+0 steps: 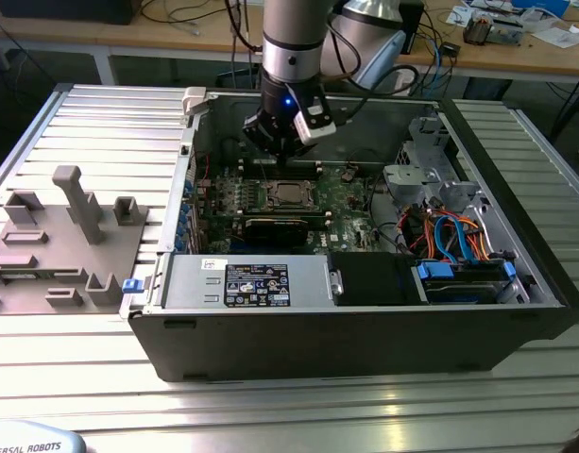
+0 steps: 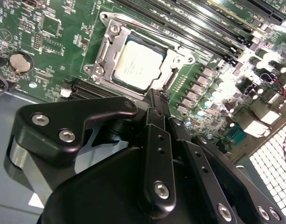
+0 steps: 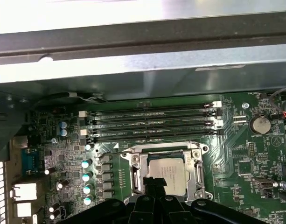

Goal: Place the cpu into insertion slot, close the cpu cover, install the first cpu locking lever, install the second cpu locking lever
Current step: 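Install the first cpu locking lever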

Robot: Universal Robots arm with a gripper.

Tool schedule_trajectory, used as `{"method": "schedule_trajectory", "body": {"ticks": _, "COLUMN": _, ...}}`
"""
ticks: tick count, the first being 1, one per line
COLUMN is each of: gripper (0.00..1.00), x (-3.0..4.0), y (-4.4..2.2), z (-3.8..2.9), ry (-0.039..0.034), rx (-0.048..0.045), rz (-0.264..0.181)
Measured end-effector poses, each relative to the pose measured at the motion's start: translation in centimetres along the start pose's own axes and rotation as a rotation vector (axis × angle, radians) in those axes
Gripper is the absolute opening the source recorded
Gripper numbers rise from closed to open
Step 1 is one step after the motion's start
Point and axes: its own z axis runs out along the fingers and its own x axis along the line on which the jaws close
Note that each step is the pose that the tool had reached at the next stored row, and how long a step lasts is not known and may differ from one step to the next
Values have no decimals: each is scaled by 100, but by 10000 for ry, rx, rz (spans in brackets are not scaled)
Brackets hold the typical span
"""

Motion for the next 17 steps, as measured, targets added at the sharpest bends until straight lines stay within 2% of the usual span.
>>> {"method": "schedule_trajectory", "body": {"ticks": 17, "gripper": 11, "x": 161, "y": -12, "z": 2, "ry": 0, "rx": 0, "rz": 0}}
